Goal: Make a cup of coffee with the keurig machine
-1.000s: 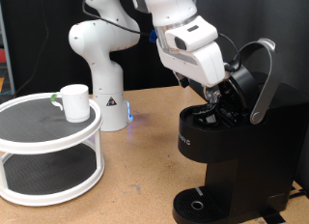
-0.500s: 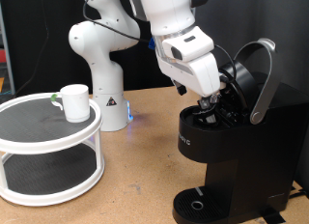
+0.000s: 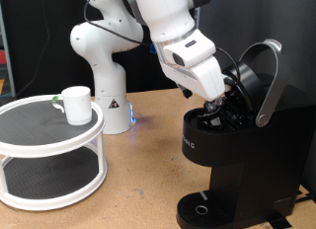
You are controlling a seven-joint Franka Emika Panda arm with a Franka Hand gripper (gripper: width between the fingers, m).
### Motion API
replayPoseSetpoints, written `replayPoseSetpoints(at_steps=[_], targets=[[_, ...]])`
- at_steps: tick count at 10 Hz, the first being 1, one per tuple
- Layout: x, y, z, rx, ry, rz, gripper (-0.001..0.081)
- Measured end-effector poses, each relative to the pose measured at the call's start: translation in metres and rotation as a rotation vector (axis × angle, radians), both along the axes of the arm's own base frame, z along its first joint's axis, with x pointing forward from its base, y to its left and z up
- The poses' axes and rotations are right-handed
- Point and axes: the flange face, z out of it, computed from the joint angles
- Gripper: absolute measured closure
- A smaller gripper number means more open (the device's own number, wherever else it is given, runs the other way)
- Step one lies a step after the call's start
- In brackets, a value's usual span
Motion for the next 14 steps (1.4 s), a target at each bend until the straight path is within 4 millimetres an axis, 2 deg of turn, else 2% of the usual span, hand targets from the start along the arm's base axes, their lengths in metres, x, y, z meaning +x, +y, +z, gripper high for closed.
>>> replayPoseSetpoints(at_steps=[8,11,14], targets=[[0.016,0.003,-0.011,0.02,0.017,-0.032,-0.0002],[0.023,-0.002,0.004,0.09,-0.059,-0.114,-0.0002],[0.019,-0.028,0.032,0.108,-0.125,-0.146,-0.0002]])
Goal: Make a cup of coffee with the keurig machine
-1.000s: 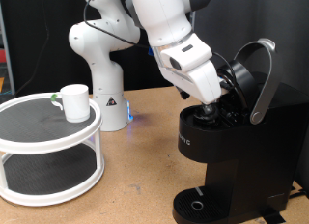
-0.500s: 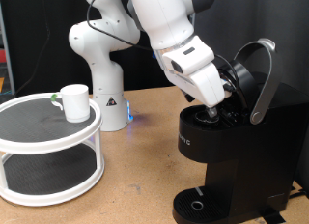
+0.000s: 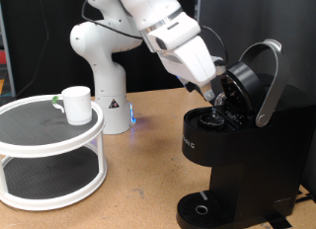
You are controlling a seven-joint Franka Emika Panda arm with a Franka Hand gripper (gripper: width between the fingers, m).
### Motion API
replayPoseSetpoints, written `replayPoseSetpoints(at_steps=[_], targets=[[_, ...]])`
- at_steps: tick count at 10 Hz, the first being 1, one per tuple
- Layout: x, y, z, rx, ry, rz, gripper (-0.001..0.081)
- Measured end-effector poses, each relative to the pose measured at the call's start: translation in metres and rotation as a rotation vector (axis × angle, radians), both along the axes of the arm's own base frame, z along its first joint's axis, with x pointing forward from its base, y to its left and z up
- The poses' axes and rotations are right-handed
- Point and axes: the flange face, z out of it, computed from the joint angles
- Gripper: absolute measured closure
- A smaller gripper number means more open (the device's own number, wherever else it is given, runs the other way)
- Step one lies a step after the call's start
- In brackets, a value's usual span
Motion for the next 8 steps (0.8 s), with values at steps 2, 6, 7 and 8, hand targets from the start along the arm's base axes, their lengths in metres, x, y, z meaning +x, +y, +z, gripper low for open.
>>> replayPoseSetpoints(at_steps=[2,6,7,8], targets=[[-0.003,-0.004,0.0,-0.008,0.0,0.0,-0.0002],[-0.002,-0.024,0.015,0.107,0.016,-0.081,-0.0002],[-0.004,-0.033,0.025,0.119,0.062,-0.07,-0.0002],[-0.004,-0.04,0.038,0.114,0.105,-0.052,-0.0002]])
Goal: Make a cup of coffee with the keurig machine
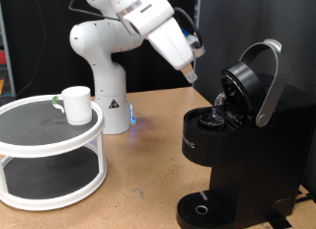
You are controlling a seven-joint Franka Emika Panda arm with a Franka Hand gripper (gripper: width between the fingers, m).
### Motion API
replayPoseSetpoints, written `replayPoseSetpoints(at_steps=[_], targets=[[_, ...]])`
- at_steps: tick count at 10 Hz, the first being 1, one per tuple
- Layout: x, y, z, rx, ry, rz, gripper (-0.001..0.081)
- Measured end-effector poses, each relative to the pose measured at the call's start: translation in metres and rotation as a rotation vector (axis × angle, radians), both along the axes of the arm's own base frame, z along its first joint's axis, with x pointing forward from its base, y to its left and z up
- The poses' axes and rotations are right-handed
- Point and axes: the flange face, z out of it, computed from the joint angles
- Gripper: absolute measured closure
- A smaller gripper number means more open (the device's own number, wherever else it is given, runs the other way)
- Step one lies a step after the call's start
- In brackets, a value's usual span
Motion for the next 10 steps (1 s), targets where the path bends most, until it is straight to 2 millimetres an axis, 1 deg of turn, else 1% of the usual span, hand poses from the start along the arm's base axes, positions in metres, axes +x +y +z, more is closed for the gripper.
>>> replayPoseSetpoints(at_steps=[2,4,6,7,8,10], targets=[[0.005,-0.007,0.025,0.002,0.004,0.003,-0.0002],[0.01,-0.009,0.041,0.01,-0.025,-0.005,-0.0002],[0.011,-0.01,0.041,0.016,-0.021,-0.004,-0.0002],[0.008,-0.007,0.039,0.021,-0.004,0.032,-0.0002],[0.006,-0.003,0.038,0.035,0.023,0.067,-0.0002],[0.009,0.011,0.045,0.087,0.046,0.097,-0.0002]])
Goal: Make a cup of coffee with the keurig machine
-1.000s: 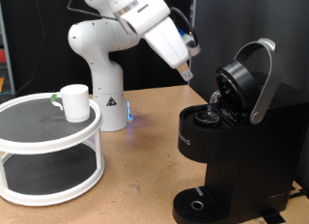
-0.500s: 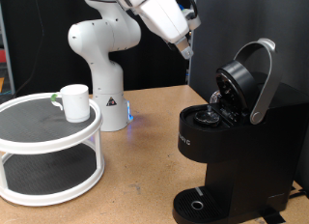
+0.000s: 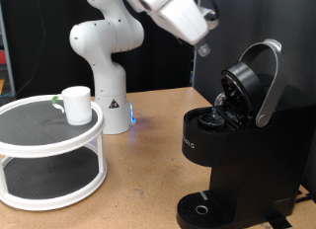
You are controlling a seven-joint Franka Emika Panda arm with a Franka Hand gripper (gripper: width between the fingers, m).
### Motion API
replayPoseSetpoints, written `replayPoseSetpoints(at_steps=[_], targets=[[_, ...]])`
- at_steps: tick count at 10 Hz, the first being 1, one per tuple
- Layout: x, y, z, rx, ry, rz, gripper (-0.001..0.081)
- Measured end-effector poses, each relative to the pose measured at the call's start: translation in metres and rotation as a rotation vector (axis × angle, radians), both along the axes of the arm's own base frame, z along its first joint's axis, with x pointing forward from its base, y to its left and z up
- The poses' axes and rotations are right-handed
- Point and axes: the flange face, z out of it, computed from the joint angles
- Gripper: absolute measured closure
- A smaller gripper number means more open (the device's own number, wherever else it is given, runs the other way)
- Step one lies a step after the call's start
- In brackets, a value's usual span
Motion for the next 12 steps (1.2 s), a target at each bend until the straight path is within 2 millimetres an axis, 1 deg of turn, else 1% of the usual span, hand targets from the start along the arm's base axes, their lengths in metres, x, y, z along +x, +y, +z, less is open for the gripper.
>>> replayPoseSetpoints(at_steps=[4,10,12], targets=[[0.013,0.043,0.015,0.027,-0.013,0.008,-0.0002],[0.017,0.112,0.012,-0.026,-0.038,0.005,-0.0002],[0.015,0.131,0.013,-0.031,-0.046,0.007,-0.0002]])
